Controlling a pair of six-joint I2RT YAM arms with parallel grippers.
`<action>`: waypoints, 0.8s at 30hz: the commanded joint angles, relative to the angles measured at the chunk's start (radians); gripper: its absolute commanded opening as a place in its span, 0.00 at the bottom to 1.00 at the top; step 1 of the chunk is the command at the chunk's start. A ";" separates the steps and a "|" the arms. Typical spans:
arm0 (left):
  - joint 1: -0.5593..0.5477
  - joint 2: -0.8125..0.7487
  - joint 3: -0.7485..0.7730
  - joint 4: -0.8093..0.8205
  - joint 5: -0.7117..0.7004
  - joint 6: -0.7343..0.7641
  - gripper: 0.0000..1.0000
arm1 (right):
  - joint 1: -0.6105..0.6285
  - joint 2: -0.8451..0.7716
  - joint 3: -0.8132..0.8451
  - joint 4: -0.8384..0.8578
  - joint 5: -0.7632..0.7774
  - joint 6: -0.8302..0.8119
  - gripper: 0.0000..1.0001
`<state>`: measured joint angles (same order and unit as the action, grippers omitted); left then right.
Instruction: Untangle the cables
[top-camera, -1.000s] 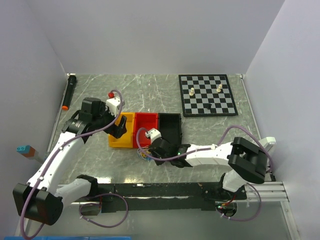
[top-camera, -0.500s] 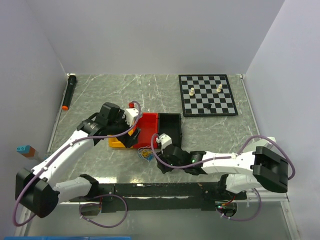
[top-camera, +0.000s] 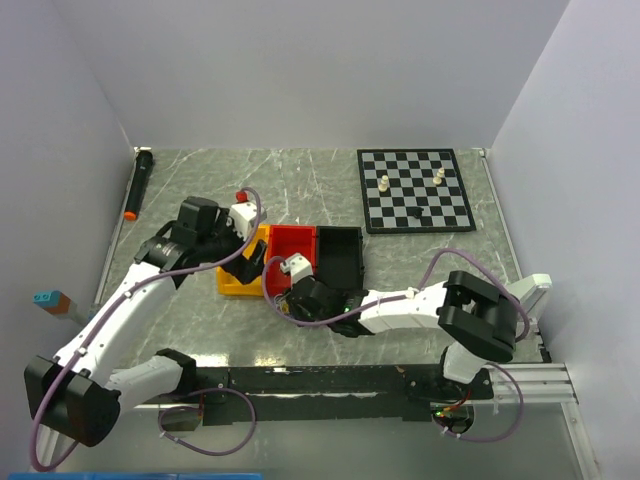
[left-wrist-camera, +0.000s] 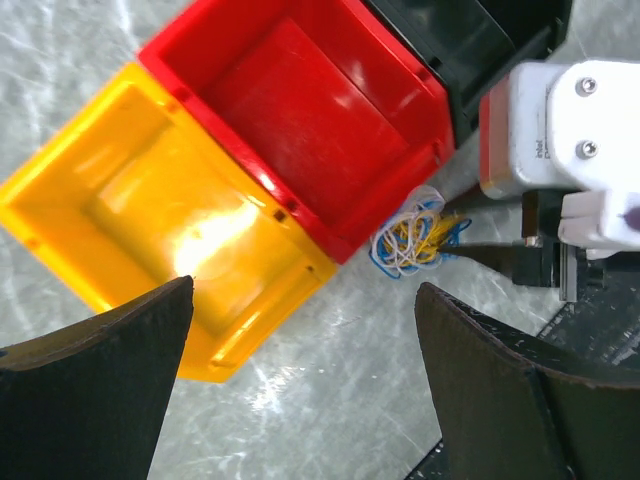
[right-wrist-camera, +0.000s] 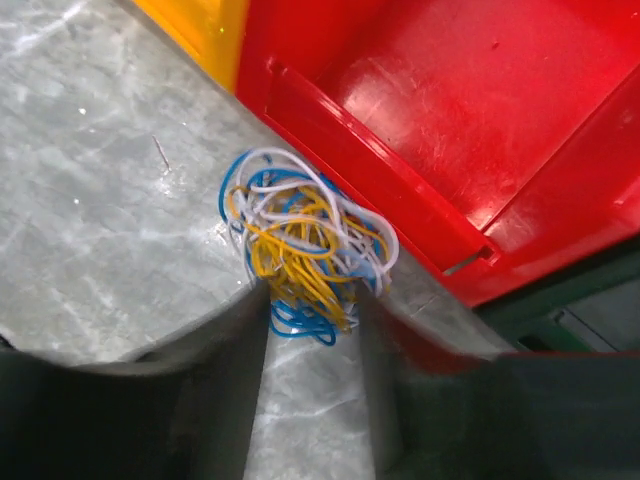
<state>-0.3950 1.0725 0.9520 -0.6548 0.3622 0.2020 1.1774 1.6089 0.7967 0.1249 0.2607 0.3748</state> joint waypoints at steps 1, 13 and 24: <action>0.019 -0.006 0.022 -0.003 0.021 0.039 0.97 | -0.007 -0.012 0.003 0.042 -0.012 0.024 0.28; -0.085 0.061 -0.032 -0.052 0.032 0.180 0.97 | 0.002 -0.319 -0.254 -0.028 -0.196 0.065 0.00; -0.313 0.216 0.007 -0.034 0.077 0.159 0.91 | 0.001 -0.402 -0.312 -0.106 -0.310 0.069 0.38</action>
<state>-0.6491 1.2263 0.9195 -0.7006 0.3950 0.3542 1.1774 1.2541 0.4976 0.0570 -0.0048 0.4374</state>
